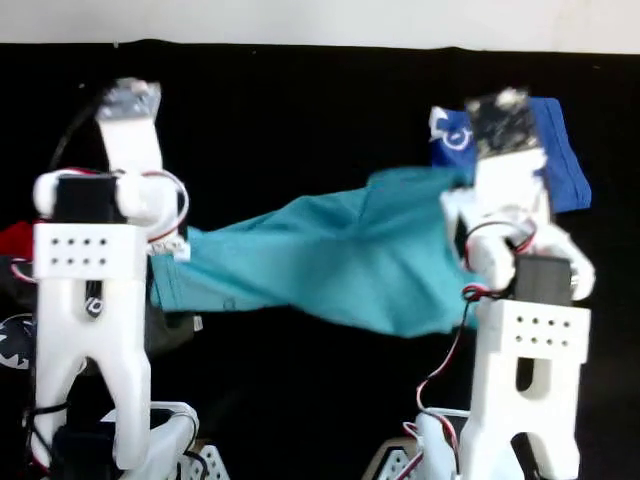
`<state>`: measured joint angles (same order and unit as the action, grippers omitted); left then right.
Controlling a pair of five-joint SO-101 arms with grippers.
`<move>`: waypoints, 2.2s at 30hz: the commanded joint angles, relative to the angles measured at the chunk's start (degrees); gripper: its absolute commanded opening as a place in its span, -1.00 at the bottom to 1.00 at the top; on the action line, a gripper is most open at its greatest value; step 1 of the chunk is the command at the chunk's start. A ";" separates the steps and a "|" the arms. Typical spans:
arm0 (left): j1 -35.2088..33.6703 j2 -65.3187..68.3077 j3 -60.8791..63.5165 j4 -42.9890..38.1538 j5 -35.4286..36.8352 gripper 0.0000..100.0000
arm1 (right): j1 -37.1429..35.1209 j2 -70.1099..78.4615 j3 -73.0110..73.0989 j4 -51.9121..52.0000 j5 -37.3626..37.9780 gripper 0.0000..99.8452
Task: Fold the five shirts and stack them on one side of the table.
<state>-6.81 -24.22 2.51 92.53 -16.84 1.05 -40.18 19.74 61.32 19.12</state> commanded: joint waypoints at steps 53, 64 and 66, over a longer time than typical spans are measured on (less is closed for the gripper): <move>2.33 -25.01 -35.47 3.43 -0.26 -0.98 | 7.60 1.36 -71.34 7.96 -0.88 -0.99; -3.21 -29.85 -35.30 3.08 -0.35 -0.98 | 7.52 -1.10 -71.16 7.96 -0.88 -0.99; -3.21 -29.76 -33.80 2.90 -0.35 -0.98 | 7.52 1.10 -71.16 7.96 -0.97 -0.99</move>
<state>-9.36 -54.11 -32.75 96.84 -16.84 8.00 -41.93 -51.03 69.05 18.86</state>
